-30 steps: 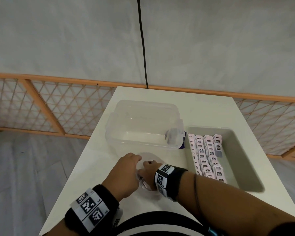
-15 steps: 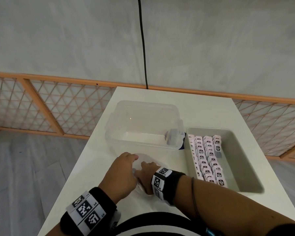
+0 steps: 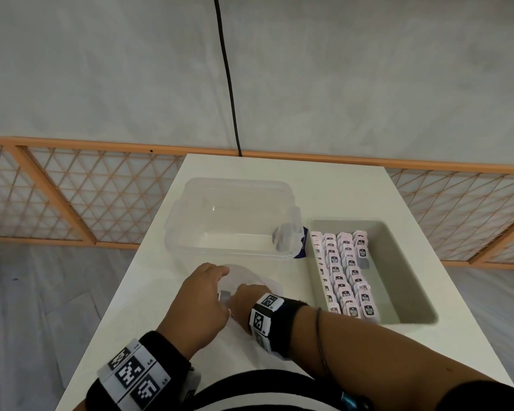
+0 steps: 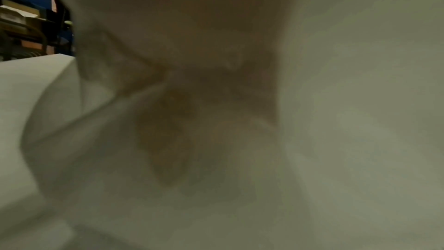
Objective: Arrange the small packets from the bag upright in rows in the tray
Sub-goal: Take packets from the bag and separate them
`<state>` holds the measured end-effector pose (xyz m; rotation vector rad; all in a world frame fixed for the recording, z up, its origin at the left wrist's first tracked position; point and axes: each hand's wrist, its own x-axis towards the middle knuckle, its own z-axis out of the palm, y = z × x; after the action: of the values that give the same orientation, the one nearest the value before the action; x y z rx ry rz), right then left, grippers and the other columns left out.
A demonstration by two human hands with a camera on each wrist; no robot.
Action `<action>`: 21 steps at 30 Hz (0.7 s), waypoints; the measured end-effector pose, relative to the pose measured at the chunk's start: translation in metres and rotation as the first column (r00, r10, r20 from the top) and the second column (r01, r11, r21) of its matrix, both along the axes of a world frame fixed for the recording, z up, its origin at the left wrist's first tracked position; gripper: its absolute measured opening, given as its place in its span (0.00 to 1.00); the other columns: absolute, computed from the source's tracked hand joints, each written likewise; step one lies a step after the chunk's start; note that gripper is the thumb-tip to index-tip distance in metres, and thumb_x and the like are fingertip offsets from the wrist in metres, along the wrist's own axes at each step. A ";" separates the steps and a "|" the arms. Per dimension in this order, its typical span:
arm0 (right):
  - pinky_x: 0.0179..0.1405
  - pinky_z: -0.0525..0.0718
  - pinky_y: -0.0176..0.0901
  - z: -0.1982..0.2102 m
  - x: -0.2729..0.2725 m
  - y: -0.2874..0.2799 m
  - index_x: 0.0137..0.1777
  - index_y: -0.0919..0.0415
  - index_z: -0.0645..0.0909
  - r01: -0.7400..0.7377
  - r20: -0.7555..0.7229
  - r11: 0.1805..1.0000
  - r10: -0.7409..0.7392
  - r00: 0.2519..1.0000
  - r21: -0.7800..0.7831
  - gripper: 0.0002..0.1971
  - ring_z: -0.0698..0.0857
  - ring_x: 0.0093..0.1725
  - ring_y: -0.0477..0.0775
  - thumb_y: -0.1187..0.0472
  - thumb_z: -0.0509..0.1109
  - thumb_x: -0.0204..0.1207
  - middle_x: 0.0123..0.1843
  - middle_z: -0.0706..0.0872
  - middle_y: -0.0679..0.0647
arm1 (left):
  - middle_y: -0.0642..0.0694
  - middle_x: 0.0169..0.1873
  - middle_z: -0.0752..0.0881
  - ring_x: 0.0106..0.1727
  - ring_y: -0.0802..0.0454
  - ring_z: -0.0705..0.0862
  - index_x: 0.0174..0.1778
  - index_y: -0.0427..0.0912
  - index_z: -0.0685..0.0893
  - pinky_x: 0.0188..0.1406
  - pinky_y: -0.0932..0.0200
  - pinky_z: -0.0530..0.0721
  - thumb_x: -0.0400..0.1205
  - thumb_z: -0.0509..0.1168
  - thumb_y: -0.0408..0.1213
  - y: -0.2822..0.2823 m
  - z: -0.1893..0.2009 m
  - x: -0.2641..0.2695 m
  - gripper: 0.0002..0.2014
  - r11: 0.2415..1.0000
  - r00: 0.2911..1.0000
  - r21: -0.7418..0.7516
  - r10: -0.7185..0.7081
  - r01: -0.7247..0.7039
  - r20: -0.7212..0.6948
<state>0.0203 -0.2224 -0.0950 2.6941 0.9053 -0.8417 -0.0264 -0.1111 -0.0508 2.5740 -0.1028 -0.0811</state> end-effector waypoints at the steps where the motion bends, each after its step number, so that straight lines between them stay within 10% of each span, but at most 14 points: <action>1: 0.54 0.78 0.48 0.001 0.001 0.001 0.73 0.63 0.71 0.022 -0.008 1.000 -0.022 1.000 -0.001 0.18 0.81 0.64 0.64 0.59 0.56 0.86 0.67 0.79 0.63 | 0.51 0.68 0.75 0.68 0.56 0.74 0.75 0.44 0.72 0.60 0.77 0.62 0.76 0.67 0.29 -0.001 0.000 0.000 0.29 1.000 1.000 -0.004 0.001 -0.001 0.002; 10: 0.43 0.71 0.42 0.030 -0.001 -0.001 0.60 0.61 0.79 0.040 -0.035 0.994 -0.037 0.999 0.097 0.10 0.81 0.49 0.60 0.62 0.62 0.82 0.37 0.76 0.53 | 0.50 0.69 0.76 0.69 0.55 0.75 0.73 0.43 0.74 0.60 0.75 0.62 0.76 0.67 0.29 -0.004 -0.001 0.005 0.28 0.999 0.999 0.004 0.049 -0.049 -0.014; 14: 0.46 0.76 0.44 0.040 -0.001 -0.014 0.63 0.66 0.79 0.044 0.057 0.951 -0.065 0.996 0.307 0.14 0.83 0.55 0.63 0.64 0.65 0.79 0.55 0.84 0.63 | 0.47 0.68 0.76 0.69 0.52 0.75 0.72 0.41 0.74 0.61 0.73 0.63 0.75 0.69 0.28 -0.003 0.000 0.010 0.28 0.998 0.999 -0.018 0.054 -0.054 -0.004; 21: 0.51 0.82 0.44 0.058 -0.001 -0.040 0.64 0.60 0.80 0.136 0.053 0.827 -0.196 0.979 0.546 0.16 0.83 0.55 0.59 0.63 0.68 0.76 0.57 0.86 0.60 | 0.46 0.70 0.73 0.68 0.49 0.76 0.74 0.43 0.72 0.63 0.63 0.70 0.75 0.70 0.32 -0.001 0.003 0.022 0.29 0.997 0.994 0.016 0.078 -0.077 -0.083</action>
<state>0.0190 -0.2629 -0.0370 3.3097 1.0184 -0.5103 -0.0047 -0.1116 -0.0479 2.5802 0.0290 -0.1602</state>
